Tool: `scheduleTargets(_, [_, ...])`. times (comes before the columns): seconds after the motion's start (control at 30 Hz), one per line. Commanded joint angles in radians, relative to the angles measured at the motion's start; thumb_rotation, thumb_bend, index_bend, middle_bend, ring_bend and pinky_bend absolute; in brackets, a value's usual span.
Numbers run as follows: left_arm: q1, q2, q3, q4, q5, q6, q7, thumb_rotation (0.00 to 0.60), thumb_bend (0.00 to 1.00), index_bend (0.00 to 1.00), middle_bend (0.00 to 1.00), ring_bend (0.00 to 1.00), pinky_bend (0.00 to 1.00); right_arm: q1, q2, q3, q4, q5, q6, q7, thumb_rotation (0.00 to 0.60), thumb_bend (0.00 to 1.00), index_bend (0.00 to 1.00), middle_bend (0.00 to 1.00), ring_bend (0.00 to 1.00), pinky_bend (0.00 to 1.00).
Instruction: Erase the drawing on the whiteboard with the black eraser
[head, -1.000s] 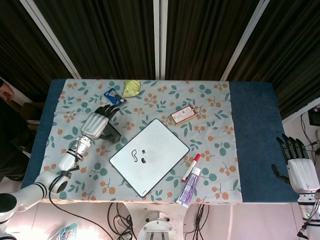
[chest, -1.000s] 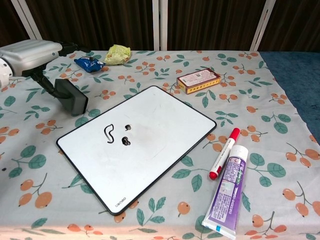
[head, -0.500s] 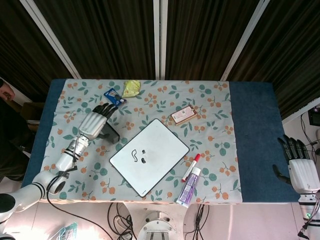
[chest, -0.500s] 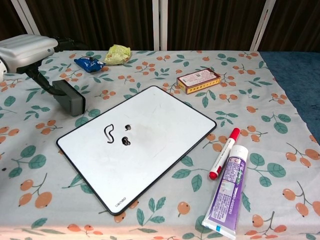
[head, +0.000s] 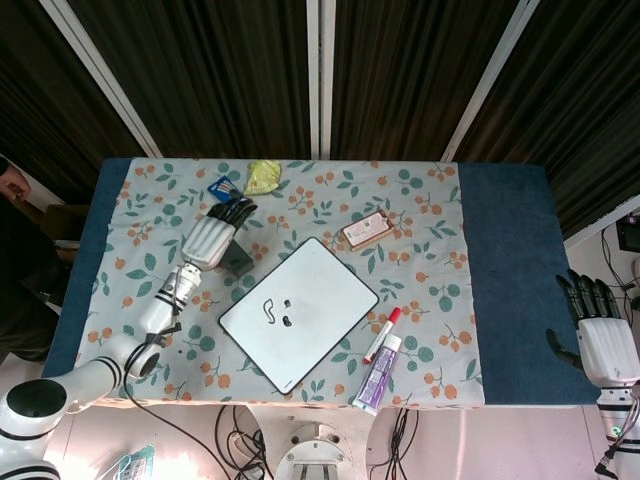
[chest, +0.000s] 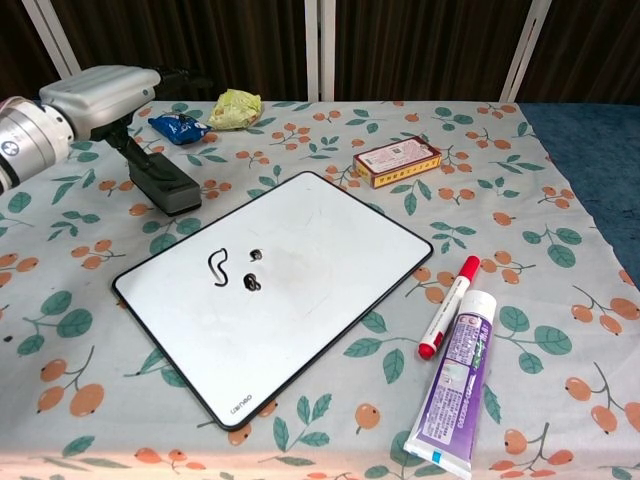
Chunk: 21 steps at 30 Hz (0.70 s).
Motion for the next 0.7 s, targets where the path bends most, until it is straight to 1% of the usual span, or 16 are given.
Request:
scheduleTargets(0.03, [-0.003, 0.012, 0.017, 0.007, 0.014, -0.007, -0.003, 0.600, 0.00, 0.10, 0.09, 0.06, 0.18, 0.002, -0.002, 0.000, 0.003, 0.002, -0.006, 0.002, 0.600, 0.26, 0.00, 0.00, 0.00, 0.00])
scheduleTargets(0.17, [0.005, 0.062, 0.062, -0.005, 0.047, -0.023, -0.020, 0.600, 0.00, 0.10, 0.09, 0.06, 0.18, 0.007, -0.008, -0.001, 0.007, 0.003, -0.017, -0.001, 0.600, 0.26, 0.00, 0.00, 0.00, 0.00])
scheduleTargets(0.33, [0.007, 0.160, 0.110, -0.074, 0.092, -0.036, -0.046, 0.600, 0.00, 0.10, 0.09, 0.06, 0.18, 0.011, -0.012, 0.000, 0.007, 0.005, -0.023, -0.009, 0.600, 0.26, 0.00, 0.00, 0.00, 0.00])
scheduleTargets(0.4, [0.003, 0.203, 0.129, -0.107, 0.110, -0.048, -0.036, 0.600, 0.00, 0.10, 0.09, 0.06, 0.18, 0.012, -0.013, 0.000, 0.006, 0.006, -0.027, -0.013, 0.600, 0.26, 0.00, 0.00, 0.00, 0.00])
scheduleTargets(0.5, [-0.008, 0.239, 0.153, -0.140, 0.130, -0.075, -0.001, 0.600, 0.00, 0.10, 0.09, 0.06, 0.18, 0.016, -0.017, -0.001, 0.004, 0.006, -0.033, -0.020, 0.600, 0.26, 0.00, 0.00, 0.00, 0.00])
scheduleTargets(0.63, [-0.025, 0.244, 0.181, -0.149, 0.153, -0.113, 0.039, 0.600, 0.01, 0.10, 0.09, 0.06, 0.19, 0.019, -0.021, -0.002, 0.002, 0.005, -0.037, -0.027, 0.600, 0.26, 0.00, 0.00, 0.00, 0.00])
scheduleTargets(0.7, [-0.035, 0.231, 0.187, -0.137, 0.160, -0.128, 0.050, 0.600, 0.03, 0.11, 0.09, 0.06, 0.20, 0.019, -0.022, -0.002, 0.003, 0.006, -0.039, -0.029, 0.600, 0.26, 0.00, 0.00, 0.00, 0.00])
